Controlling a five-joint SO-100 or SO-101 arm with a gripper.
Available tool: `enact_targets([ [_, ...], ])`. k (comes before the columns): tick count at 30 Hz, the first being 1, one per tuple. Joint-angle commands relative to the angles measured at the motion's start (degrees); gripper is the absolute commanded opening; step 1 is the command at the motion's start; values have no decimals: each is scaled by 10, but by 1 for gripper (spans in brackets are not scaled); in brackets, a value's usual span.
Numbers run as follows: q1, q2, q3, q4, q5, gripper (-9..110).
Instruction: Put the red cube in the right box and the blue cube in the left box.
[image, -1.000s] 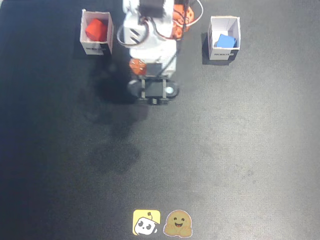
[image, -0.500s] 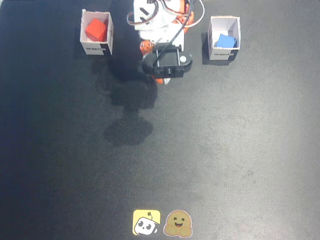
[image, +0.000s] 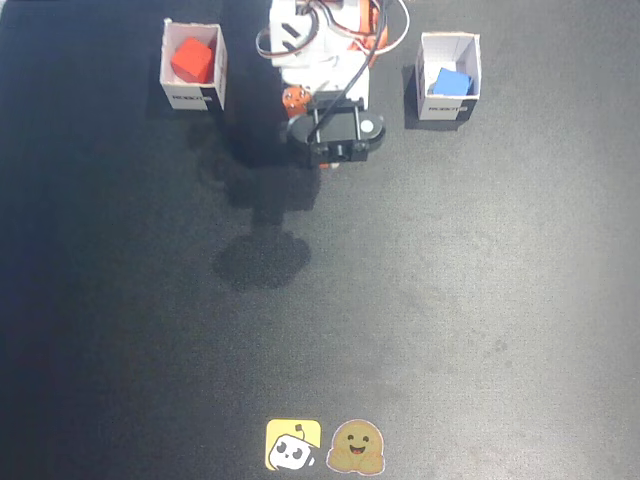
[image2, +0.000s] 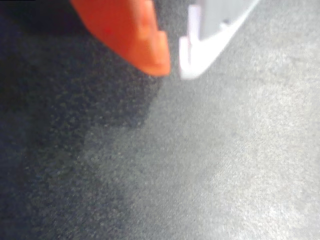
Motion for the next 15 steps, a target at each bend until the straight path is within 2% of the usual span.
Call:
enact_targets([
  [1,-4,6,-4,2,-1,0],
  [15,-6,6,-4,1,-14,0],
])
